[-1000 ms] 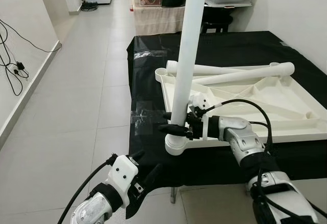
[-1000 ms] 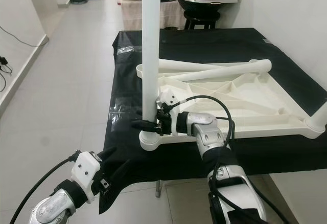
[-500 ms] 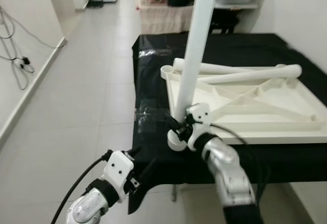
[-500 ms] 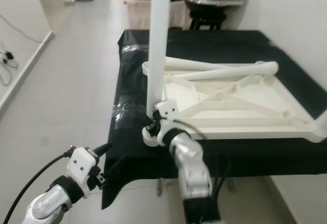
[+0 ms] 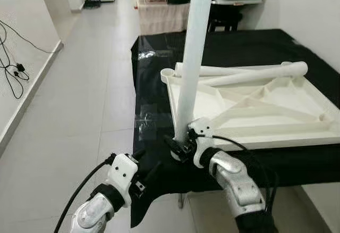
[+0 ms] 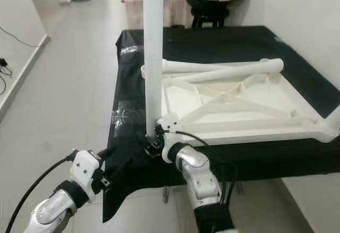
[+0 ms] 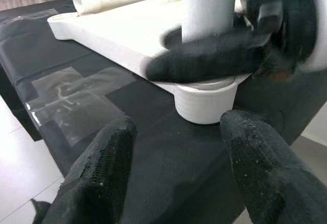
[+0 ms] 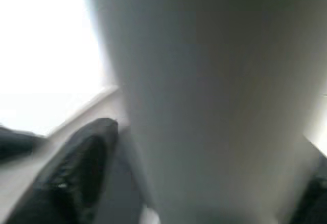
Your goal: Building children table
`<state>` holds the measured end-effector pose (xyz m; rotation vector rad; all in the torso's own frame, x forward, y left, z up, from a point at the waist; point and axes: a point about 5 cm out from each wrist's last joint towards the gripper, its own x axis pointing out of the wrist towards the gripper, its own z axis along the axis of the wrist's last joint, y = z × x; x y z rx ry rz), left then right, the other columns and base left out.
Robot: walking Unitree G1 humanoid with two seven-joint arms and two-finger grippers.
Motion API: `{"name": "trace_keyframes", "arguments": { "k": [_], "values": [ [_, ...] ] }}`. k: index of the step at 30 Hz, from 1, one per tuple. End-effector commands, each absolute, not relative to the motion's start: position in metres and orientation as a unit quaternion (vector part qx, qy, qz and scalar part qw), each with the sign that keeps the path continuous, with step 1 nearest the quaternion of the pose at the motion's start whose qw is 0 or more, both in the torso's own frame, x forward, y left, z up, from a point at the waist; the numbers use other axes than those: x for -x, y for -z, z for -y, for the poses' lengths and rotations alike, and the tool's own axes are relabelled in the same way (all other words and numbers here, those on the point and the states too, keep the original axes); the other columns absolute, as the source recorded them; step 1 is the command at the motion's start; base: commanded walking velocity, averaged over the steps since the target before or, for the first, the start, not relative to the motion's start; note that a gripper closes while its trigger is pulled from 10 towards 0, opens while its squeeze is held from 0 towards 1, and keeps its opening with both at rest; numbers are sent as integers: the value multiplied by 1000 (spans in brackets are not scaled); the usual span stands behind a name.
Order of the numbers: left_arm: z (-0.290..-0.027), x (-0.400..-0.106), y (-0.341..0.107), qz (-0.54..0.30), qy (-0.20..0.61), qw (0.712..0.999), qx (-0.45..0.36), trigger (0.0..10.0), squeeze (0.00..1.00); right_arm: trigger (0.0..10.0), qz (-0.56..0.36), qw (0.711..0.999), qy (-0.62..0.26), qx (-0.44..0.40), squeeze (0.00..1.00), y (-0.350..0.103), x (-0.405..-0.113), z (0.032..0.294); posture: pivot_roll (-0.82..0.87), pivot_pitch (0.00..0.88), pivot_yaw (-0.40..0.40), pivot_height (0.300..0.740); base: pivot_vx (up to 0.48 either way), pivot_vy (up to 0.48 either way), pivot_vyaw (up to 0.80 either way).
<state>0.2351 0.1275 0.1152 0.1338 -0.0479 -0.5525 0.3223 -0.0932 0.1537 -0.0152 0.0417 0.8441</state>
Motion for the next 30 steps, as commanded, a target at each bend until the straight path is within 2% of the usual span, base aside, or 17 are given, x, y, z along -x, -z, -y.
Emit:
{"name": "trace_keyframes", "arguments": {
  "k": [1,2,3,4,5,8,10,13,14,18,19,28,30],
  "values": [
    [-127,-234,-109,10,273,960,-66,10000,0,10000,34,867,-497,24,1000,-184,-327,92,18,90,-34,740,0,0,0],
    [-127,-234,-109,10,273,960,-66,10000,0,10000,34,867,-497,24,1000,-184,-327,92,18,90,-34,740,0,0,0],
    [-127,-235,-108,9,274,959,-66,10000,0,10000,40,853,-518,50,827,-190,-330,96,19,84,-35,740,0,0,0],
    [-126,-235,-108,9,275,959,-66,10000,0,10000,32,832,-550,65,0,-192,-334,99,24,80,-40,740,0,0,0],
    [-126,-235,-108,9,275,959,-66,10000,0,10000,32,832,-550,65,0,-192,-334,99,24,80,-40,740,0,0,0],
    [-126,-235,-107,9,275,959,-66,10000,0,10000,-9,786,-610,101,0,-190,-341,104,33,75,-42,740,0,0,0],
    [-125,-234,-107,9,274,959,-66,10000,0,10000,-20,776,-620,113,0,-189,-345,105,37,76,-44,740,0,0,0],
    [-124,-234,-107,10,273,960,-66,10000,0,10000,-36,776,-621,102,0,-191,-356,104,42,77,-48,740,0,0,0],
    [-122,-233,-107,11,272,960,-66,10000,0,1451,-41,788,-607,90,0,-192,-363,104,45,79,-51,740,0,0,0],
    [-122,-233,-107,11,272,960,-66,10000,0,1451,-42,791,-605,86,0,-192,-364,104,45,79,-51,740,0,0,0],
    [-121,-233,-107,11,273,960,-66,10000,0,0,-43,792,-604,76,0,-191,-365,106,43,82,-54,740,0,0,0],
    [-116,-234,-107,13,276,959,-61,10000,0,0,-56,790,-608,50,0,-177,-361,119,14,92,-59,740,0,0,0],
    [-116,-234,-108,14,277,959,-59,10000,0,0,-55,797,-600,47,0,-175,-361,125,0,98,-57,740,0,0,0]
  ]
}}
